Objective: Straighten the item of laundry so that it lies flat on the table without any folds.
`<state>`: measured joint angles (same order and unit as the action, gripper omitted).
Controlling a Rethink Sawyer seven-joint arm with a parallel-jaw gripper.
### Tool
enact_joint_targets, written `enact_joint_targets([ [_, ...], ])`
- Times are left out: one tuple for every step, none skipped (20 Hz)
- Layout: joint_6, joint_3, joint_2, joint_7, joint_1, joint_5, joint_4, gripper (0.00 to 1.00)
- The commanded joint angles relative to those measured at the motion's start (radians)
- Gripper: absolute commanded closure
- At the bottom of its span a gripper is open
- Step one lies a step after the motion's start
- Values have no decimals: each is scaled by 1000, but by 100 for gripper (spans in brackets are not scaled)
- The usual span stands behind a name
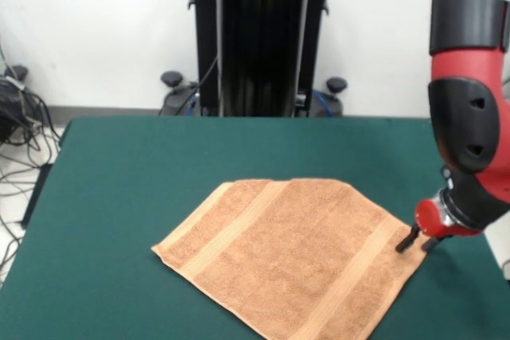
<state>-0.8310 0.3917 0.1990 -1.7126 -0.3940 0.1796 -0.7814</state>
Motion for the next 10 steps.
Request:
enact_joint_targets([
  [-19, -84, 122, -371, -50, 91, 102, 0],
  [-27, -82, 127, -376, -53, 90, 113, 0],
  [-38, -76, 136, -383, -56, 89, 130, 0],
  [-46, -70, 146, -389, -59, 86, 146, 0],
  [-53, -66, 158, -392, -60, 84, 165, 0],
  [-61, -59, 171, -394, -61, 80, 183, 0],
  [-70, -53, 183, -396, -61, 77, 201, 0],
  [-73, -48, 191, -395, -62, 74, 211, 0],
  [-80, -40, 197, -400, -65, 71, 221, 0],
  [-73, -44, 198, -398, -67, 72, 220, 0],
])
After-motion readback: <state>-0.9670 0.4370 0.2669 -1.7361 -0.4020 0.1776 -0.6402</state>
